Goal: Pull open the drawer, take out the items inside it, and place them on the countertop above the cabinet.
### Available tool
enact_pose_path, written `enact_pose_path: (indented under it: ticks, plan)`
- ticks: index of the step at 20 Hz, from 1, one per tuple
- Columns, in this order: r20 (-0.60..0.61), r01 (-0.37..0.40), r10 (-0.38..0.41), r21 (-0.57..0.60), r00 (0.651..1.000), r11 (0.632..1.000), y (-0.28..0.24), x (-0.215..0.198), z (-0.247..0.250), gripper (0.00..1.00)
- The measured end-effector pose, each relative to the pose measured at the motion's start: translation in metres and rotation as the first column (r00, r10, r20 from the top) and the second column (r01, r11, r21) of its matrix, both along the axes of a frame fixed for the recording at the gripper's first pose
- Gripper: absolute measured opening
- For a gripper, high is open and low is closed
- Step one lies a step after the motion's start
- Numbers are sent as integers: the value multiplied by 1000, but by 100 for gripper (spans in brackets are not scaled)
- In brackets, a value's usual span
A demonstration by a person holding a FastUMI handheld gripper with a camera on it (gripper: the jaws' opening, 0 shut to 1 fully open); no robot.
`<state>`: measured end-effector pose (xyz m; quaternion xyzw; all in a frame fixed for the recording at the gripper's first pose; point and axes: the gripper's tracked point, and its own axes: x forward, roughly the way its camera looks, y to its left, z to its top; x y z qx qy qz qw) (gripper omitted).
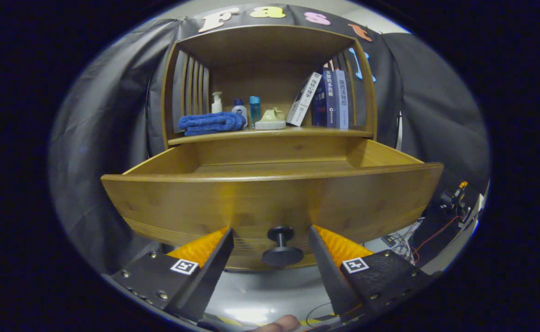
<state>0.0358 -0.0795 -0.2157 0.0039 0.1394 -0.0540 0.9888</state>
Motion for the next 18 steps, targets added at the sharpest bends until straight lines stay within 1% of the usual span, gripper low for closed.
enact_pose_path:
  ticks: [3, 6, 11, 16, 18]
  plan:
    - [-26, -12, 11, -28, 1000, 1000, -5, 6, 0, 98]
    - [-16, -16, 15, -19, 1000, 1000, -6, 13, 1, 98]
    - [-37, -22, 21, -22, 999, 1000, -8, 32, 2, 98]
    - [-16, -31, 31, 22, 999, 999, -11, 40, -2, 98]
    - [-26, -28, 28, 9, 999, 1000, -10, 46, -2, 98]
